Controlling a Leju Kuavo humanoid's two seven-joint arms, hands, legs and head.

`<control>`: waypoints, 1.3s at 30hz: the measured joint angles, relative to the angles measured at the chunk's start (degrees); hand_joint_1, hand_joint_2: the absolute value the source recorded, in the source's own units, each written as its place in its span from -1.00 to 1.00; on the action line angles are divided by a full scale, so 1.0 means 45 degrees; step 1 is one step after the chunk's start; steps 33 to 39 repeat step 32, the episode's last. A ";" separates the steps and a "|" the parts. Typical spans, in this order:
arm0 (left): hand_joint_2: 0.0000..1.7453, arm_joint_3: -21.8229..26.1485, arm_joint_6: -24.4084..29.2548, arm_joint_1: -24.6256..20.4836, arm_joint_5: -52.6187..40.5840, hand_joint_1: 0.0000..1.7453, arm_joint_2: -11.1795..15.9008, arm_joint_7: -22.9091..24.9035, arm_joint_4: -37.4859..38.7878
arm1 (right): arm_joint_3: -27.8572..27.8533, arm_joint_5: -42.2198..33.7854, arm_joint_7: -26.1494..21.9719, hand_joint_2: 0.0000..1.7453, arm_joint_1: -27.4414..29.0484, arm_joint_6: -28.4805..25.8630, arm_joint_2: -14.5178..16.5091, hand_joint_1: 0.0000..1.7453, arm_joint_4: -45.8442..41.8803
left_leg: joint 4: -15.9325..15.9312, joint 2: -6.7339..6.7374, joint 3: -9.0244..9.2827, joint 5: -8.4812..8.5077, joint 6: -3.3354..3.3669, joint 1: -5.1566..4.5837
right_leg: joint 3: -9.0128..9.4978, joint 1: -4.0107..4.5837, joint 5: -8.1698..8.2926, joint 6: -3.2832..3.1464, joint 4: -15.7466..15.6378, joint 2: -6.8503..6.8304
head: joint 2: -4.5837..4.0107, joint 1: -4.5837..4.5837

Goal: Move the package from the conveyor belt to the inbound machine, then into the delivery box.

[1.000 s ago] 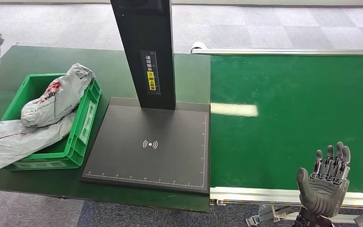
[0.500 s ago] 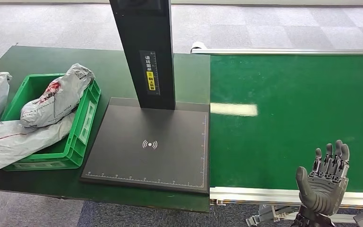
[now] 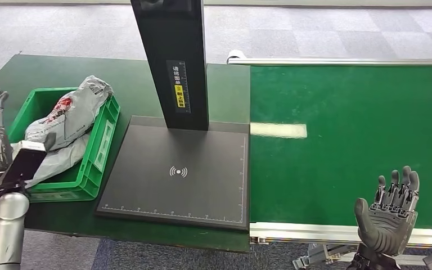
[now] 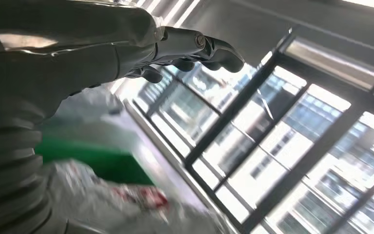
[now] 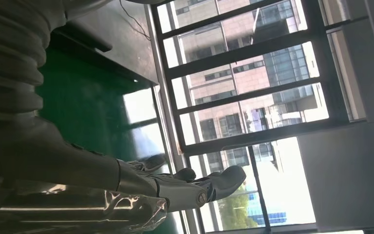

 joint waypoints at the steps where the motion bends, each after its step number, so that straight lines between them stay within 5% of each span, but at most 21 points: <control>1: 1.00 -0.0262 -0.0269 0.0085 0.0439 -1.00 -0.0197 -0.0074 -0.0157 | -0.0050 0.0000 0.0000 1.00 0.0001 0.0007 -0.0001 -1.00 -0.0001 | 0.0000 0.0004 0.0000 -0.0001 0.0001 0.0000 | -0.0001 0.0000 0.0001 0.0001 0.0000 0.0001 | 0.0000 0.0000; 7: 1.00 -0.1021 -0.0625 0.0404 0.1043 -1.00 -0.0810 -0.0153 -0.0847 | -0.0242 0.0004 0.0000 1.00 0.0005 0.0044 0.0000 -1.00 -0.0005 | -0.0001 0.0007 -0.0001 -0.0007 -0.0001 0.0003 | -0.0010 0.0004 -0.0001 -0.0001 0.0000 0.0002 | 0.0000 -0.0002; 21: 1.00 -0.1310 -0.0817 0.0491 0.1274 -1.00 -0.1154 -0.0223 -0.1202 | -0.0351 0.0006 0.0000 1.00 0.0007 0.0068 -0.0004 -1.00 -0.0005 | -0.0001 0.0006 0.0000 -0.0006 0.0000 0.0004 | -0.0005 0.0005 -0.0002 -0.0001 0.0002 0.0003 | 0.0000 -0.0001; 32: 1.00 -0.2545 -0.4637 0.1362 0.4481 -1.00 -0.2053 -0.1133 -0.2847 | -0.0527 0.0196 0.0200 1.00 -0.0109 0.0126 0.0000 -1.00 -0.0005 | 0.0001 0.0000 -0.0001 -0.0011 0.0005 -0.0004 | -0.0004 -0.0006 -0.0002 0.0000 -0.0001 0.0002 | 0.0000 -0.0002; 39: 1.00 -0.2545 -0.4637 0.1362 0.4481 -1.00 -0.2053 -0.1133 -0.2847 | -0.0527 0.0196 0.0200 1.00 -0.0109 0.0126 0.0000 -1.00 -0.0005 | 0.0001 0.0000 -0.0001 -0.0011 0.0005 -0.0004 | -0.0004 -0.0006 -0.0002 0.0000 -0.0001 0.0002 | 0.0000 -0.0002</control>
